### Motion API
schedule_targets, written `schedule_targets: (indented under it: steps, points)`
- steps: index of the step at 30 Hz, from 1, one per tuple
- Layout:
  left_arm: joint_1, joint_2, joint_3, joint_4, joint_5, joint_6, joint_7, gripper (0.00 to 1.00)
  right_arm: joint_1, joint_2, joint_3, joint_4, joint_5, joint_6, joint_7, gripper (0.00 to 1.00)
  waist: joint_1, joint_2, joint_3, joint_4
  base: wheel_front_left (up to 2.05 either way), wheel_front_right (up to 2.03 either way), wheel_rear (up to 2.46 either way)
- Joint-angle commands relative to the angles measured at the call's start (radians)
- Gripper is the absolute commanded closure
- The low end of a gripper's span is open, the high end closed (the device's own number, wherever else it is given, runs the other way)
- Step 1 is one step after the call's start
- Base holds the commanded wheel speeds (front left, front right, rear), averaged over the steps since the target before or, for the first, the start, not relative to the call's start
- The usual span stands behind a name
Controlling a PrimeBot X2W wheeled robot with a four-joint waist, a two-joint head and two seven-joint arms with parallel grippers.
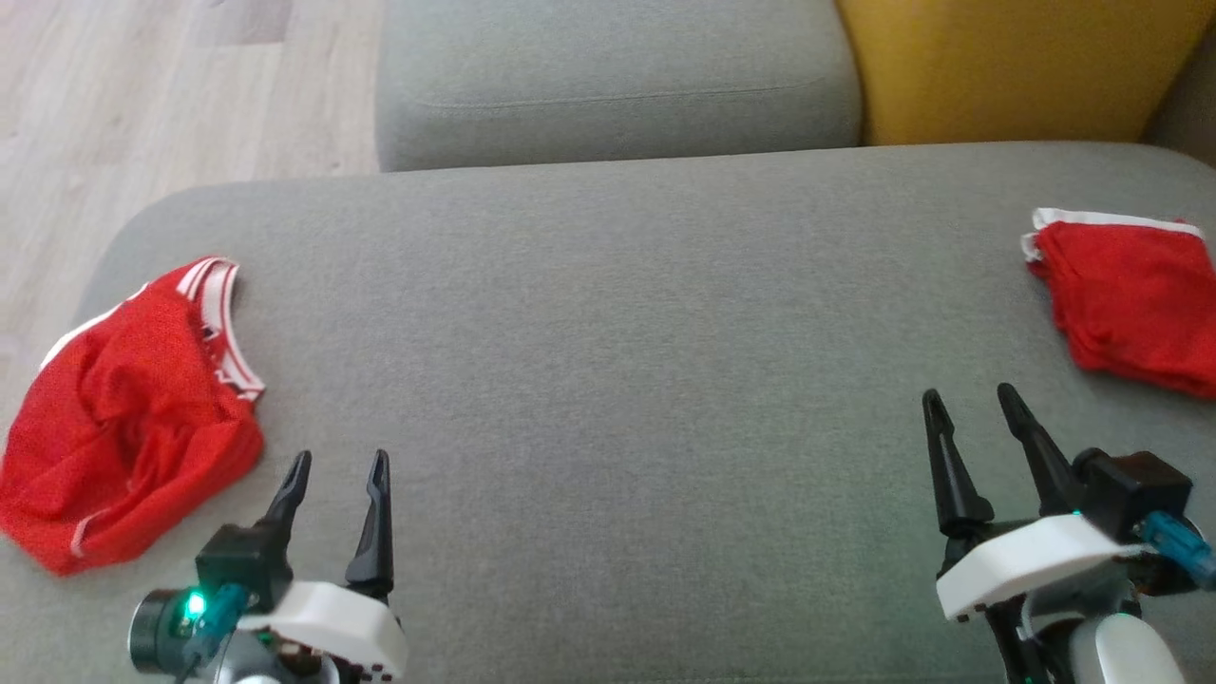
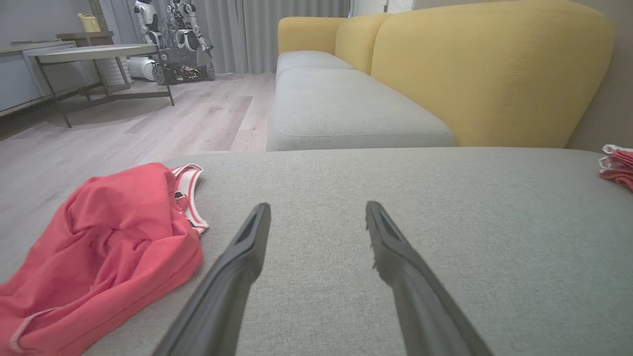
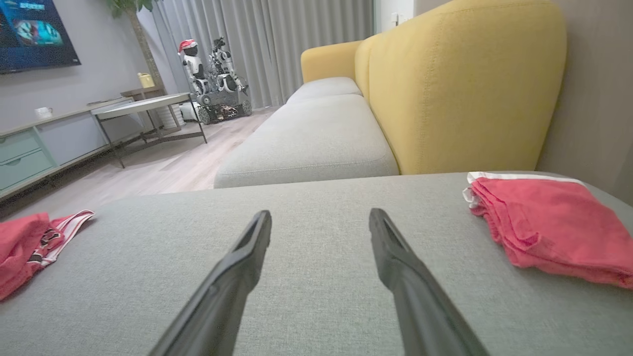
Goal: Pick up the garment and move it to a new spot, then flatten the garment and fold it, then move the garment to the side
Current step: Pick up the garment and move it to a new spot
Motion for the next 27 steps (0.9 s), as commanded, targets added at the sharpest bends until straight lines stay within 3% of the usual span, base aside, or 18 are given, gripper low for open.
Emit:
schedule_targets:
  steps: [1, 18, 27]
  points:
    - [-0.07, 0.02, 0.039, -0.033, 0.005, 0.005, -0.004, 0.0, -0.022, -0.005, 0.019, -0.043, -0.008, -0.001, 0.0, 0.0, 0.0, 0.0, 0.002, 0.013, 0.0, 0.0, 0.0]
    - [-0.148, 0.01, 0.059, -0.013, -0.015, -0.004, -0.028, 0.0, -0.019, -0.002, 0.034, -0.118, -0.012, -0.001, 0.027, 0.0, 0.0, 0.0, 0.006, 0.304, 0.0, 0.0, 0.0]
    - [-0.163, 0.011, 0.067, 0.002, -0.018, -0.008, -0.044, 0.0, -0.024, 0.0, 0.048, -0.124, -0.011, -0.001, 0.029, 0.0, 0.0, 0.0, 0.001, 0.377, 0.0, 0.0, 0.0]
